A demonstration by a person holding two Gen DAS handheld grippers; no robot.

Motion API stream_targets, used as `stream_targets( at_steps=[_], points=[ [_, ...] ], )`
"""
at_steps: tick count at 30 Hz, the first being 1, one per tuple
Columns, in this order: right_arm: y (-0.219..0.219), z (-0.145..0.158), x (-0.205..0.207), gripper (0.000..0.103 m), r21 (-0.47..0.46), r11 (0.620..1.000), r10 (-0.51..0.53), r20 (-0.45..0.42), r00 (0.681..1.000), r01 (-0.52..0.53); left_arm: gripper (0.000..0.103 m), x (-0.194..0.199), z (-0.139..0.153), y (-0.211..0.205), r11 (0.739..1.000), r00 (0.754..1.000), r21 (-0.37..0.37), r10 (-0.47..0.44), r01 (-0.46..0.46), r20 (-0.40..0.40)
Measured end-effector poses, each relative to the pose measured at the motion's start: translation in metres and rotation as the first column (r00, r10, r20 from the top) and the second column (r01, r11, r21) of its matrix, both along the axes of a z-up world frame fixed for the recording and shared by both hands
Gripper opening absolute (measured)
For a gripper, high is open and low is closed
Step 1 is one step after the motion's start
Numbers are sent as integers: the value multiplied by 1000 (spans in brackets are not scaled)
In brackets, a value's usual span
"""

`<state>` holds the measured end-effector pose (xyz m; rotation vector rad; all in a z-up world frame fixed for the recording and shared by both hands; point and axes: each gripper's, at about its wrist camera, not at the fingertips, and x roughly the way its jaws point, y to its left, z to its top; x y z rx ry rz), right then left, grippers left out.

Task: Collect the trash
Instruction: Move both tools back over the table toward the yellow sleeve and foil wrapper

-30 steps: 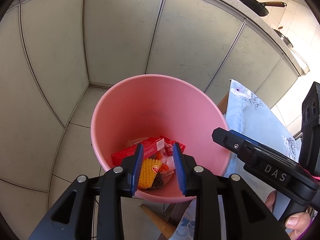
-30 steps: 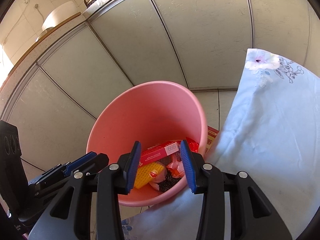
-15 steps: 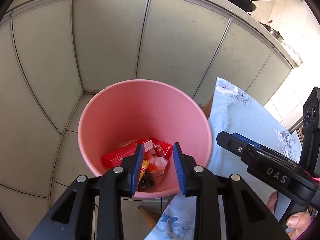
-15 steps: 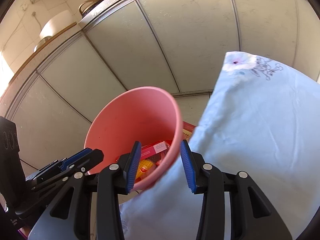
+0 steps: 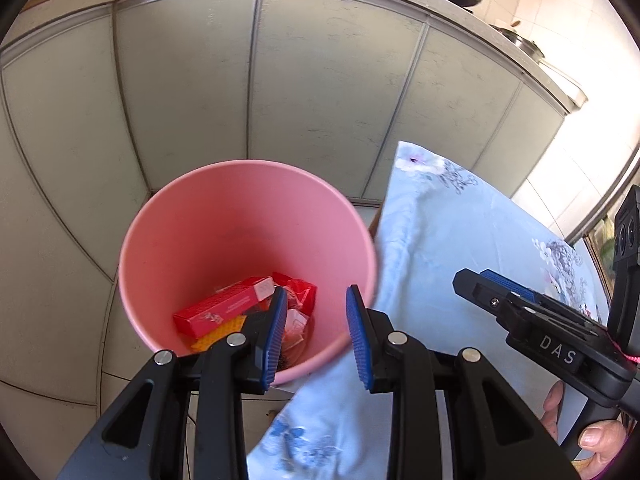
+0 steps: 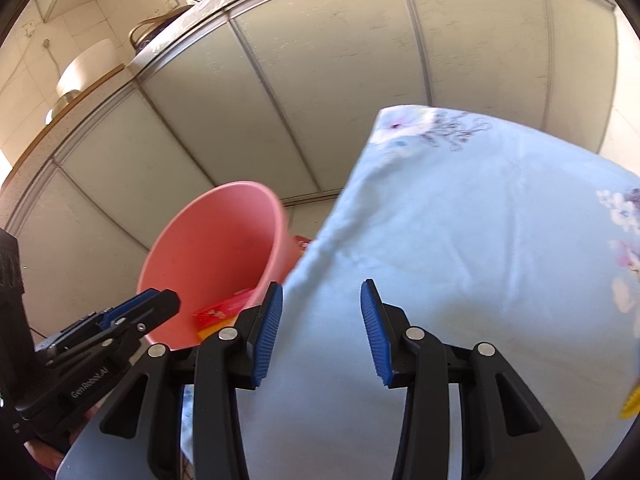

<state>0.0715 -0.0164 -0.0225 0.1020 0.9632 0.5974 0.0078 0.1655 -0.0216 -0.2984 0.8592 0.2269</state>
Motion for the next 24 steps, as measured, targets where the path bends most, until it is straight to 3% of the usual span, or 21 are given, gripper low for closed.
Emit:
stream_targets(
  at_steps=[10, 24],
  points=[
    [-36, 11, -10, 41, -105, 992, -66, 80, 995, 74, 29, 7, 2, -22, 999, 999, 23, -31, 31, -13],
    [-97, -7, -35, 41, -205, 971, -114, 72, 991, 126, 29, 24, -6, -70, 990, 989, 27, -137, 139, -45]
  ],
)
